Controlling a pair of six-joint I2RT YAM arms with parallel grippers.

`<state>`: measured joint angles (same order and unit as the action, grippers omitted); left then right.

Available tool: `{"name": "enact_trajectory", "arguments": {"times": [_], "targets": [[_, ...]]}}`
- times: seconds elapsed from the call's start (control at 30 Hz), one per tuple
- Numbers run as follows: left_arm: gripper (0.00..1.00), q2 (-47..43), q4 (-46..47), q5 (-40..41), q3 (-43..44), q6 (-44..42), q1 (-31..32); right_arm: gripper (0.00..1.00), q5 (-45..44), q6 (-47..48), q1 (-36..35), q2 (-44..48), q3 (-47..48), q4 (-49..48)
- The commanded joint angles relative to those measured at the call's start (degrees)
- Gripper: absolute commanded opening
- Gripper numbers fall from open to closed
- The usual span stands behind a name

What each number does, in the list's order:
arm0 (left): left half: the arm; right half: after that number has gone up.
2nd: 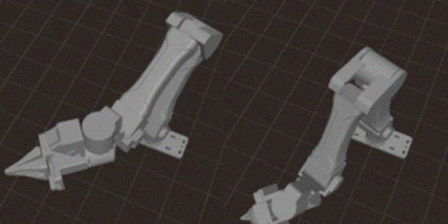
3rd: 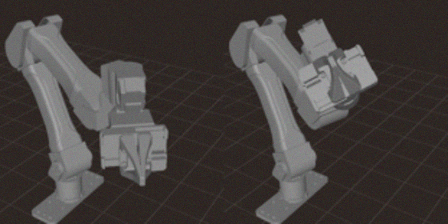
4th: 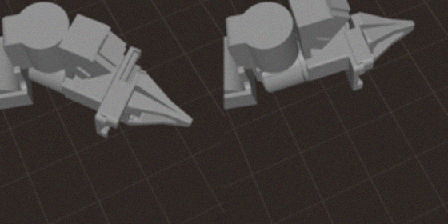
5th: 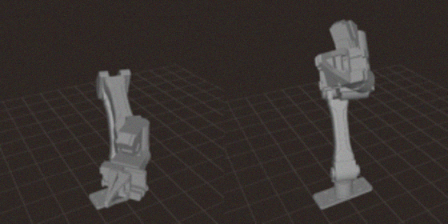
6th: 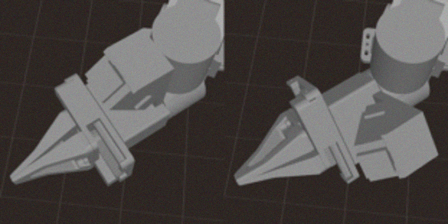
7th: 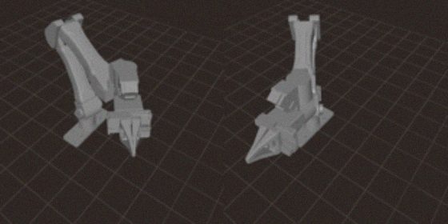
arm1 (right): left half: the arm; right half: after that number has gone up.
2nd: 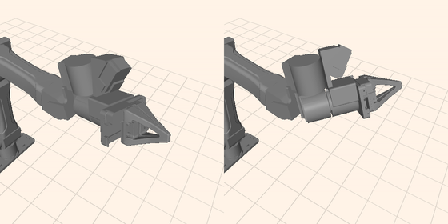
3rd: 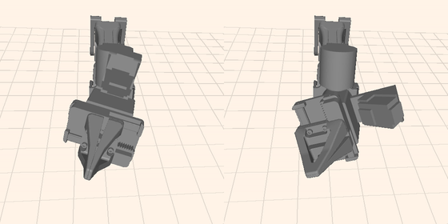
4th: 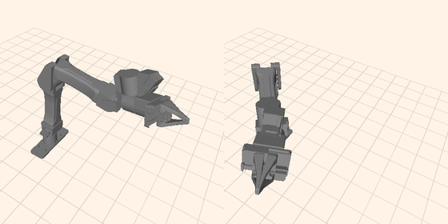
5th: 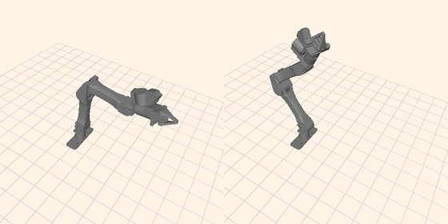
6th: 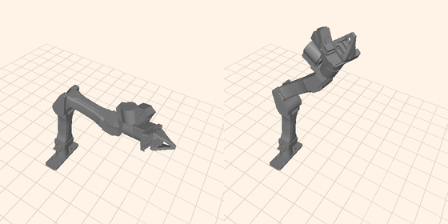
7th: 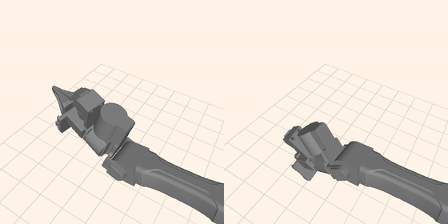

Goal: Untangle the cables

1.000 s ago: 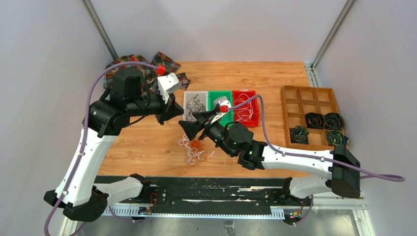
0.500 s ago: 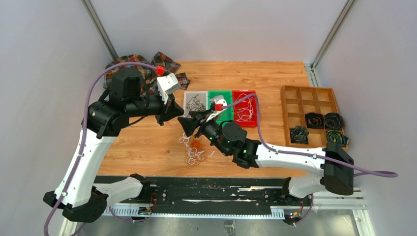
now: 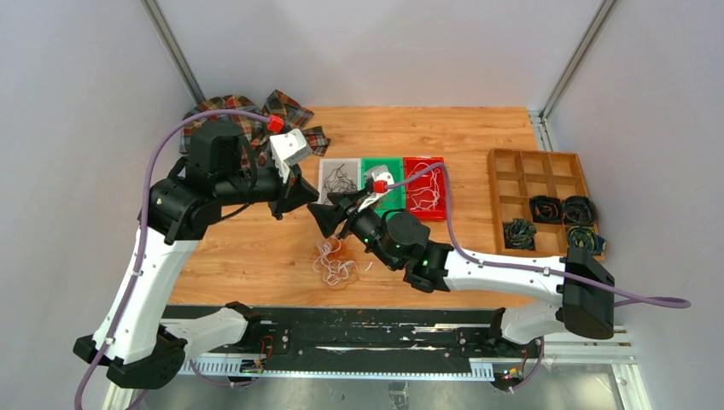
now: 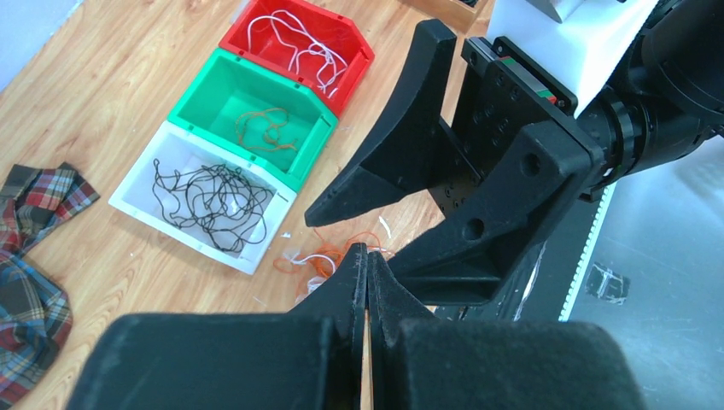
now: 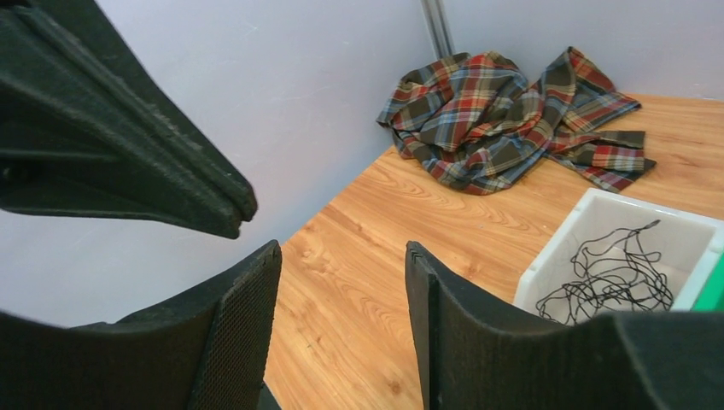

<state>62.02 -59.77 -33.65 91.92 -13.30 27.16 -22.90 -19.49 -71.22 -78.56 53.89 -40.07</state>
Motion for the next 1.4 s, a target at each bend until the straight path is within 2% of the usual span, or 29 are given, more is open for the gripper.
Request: {"name": "enact_trajectory", "arguments": {"times": [0.0,0.13,0.3,0.33,0.4,0.5,0.53,0.67,0.77,0.97,1.13,1.23,1.37], "targets": [[0.01,-0.79,0.27,-0.36,0.68,-0.43,0.44,0.56,4.66,-0.02,0.21,2.02,0.84,-2.61],[0.01,-0.77,0.27,0.01,0.83,-0.70,0.44,0.51,4.01,-0.18,0.21,2.61,0.21,-1.15],[0.01,-1.46,0.03,4.88,-3.23,-5.07,0.44,0.53,-1.65,-1.43,1.14,4.05,-2.39,6.16],[0.07,-1.28,0.08,6.32,-4.99,-5.82,0.41,0.53,-2.16,-2.34,1.69,4.79,-4.00,6.75],[0.31,-0.58,0.00,8.92,-9.54,-7.17,0.39,0.53,-5.49,-3.78,2.55,6.75,-7.54,7.66],[0.53,1.18,0.20,11.48,-16.98,-10.72,0.12,0.52,-10.75,-4.31,3.01,10.09,-12.83,10.84],[0.56,1.94,0.63,12.05,-19.51,-12.10,-0.21,0.52,-12.30,-4.84,3.16,11.18,-14.16,12.24],[0.59,5.71,6.39,14.65,-28.48,-16.02,-2.82,0.51,-15.93,-7.17,4.02,15.55,-18.48,16.85],[0.59,10.09,11.38,15.07,-31.36,-15.68,-4.14,0.50,-16.88,-7.73,4.15,18.62,-20.92,17.44],[0.59,20.35,21.86,14.22,-32.63,-5.08,-4.86,0.47,-16.72,-7.63,4.25,21.01,-21.54,19.77],[0.59,27.84,24.94,14.14,-32.75,2.97,-6.61,0.45,-16.71,-7.23,4.23,22.86,-21.92,20.69],[0.59,30.12,26.62,14.15,-33.51,6.21,-8.41,0.45,-16.82,-6.94,4.25,23.90,-22.41,20.50],[0.59,31.24,29.87,9.46,-34.69,9.83,-10.17,0.44,-16.78,-6.46,4.25,23.80,-22.60,19.84]]}}
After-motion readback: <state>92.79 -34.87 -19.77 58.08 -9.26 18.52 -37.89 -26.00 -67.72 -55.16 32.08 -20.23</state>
